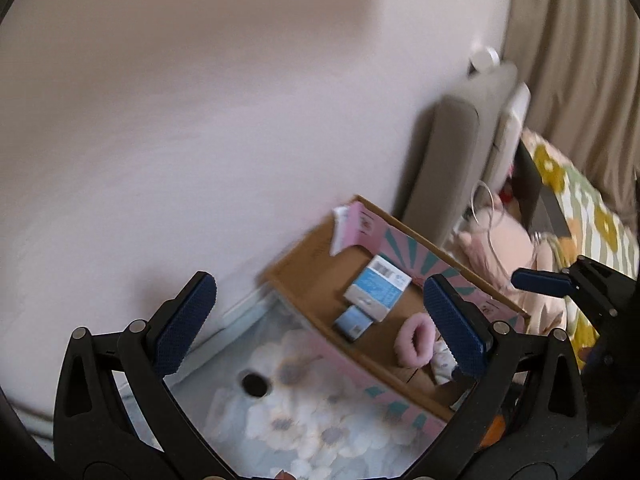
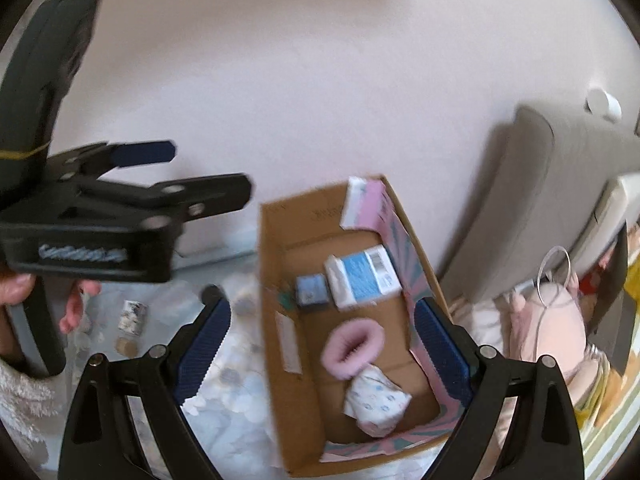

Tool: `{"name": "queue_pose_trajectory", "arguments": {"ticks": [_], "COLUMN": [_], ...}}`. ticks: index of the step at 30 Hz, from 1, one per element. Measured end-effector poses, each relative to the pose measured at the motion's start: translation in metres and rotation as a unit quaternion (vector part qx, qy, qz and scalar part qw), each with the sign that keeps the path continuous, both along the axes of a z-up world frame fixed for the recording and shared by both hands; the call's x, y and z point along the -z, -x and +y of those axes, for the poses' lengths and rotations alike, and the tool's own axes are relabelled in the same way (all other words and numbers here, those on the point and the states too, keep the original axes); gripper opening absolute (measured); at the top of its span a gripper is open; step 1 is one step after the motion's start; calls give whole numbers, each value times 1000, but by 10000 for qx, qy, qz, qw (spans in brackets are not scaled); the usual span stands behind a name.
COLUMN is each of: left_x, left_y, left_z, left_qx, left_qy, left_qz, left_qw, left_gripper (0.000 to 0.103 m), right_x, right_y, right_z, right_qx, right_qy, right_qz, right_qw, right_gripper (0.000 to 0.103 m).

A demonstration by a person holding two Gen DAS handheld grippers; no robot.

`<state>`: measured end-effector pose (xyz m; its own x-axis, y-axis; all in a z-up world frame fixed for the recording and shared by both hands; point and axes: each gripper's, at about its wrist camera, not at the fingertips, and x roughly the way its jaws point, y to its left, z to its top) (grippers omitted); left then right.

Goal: Organize objects
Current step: 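Withdraw both tools from the cardboard box back over the tray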

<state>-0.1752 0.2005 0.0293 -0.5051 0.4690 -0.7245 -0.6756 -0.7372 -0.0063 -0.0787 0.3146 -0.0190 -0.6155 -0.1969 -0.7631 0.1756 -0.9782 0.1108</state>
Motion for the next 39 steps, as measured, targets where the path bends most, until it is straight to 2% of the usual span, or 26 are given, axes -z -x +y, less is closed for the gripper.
{"name": "queue_pose_trajectory", "arguments": {"ticks": [1, 2, 3, 8, 14, 18, 22, 27, 39], "left_x": [-6, -11, -16, -32, -43, -44, -41, -25, -12], "left_y": [-3, -6, -10, -28, -63, -85, -106, -129, -140], "left_z": [-14, -25, -39, -103, -173, -205, -232, -257, -276], "left_qx": [-132, -237, -382, -1071, -1899, -2282, -2503, -2777, -2933], "left_qy": [-79, -142, -224, -491, -598, -653, -791, -933, -934], "left_qz": [34, 56, 82, 170, 490, 603, 734, 636, 659], "left_qw": [9999, 9996, 9990, 9929, 9788, 9695, 9621, 9540, 9492], "left_gripper": [103, 103, 103, 103, 103, 103, 103, 103, 103], "right_x": [-6, -11, -14, -33, -49, -59, -65, -58, -53], "right_y": [-1, -2, -3, -10, -23, -38, -52, -67, -76], "right_z": [-6, -12, -16, -45, -79, -101, -119, -136, -146], "right_qx": [-70, -143, -193, -537, -917, -1060, -1246, -1296, -1469], "right_qy": [4, 11, 23, 129, 229, 147, 87, -52, -79], "right_qz": [81, 144, 187, 466, 625, 764, 928, 977, 1117], "right_qw": [9999, 9998, 9996, 9974, 9936, 9913, 9878, 9867, 9828], "right_gripper": [93, 101, 102, 102, 102, 103, 103, 103, 103]}}
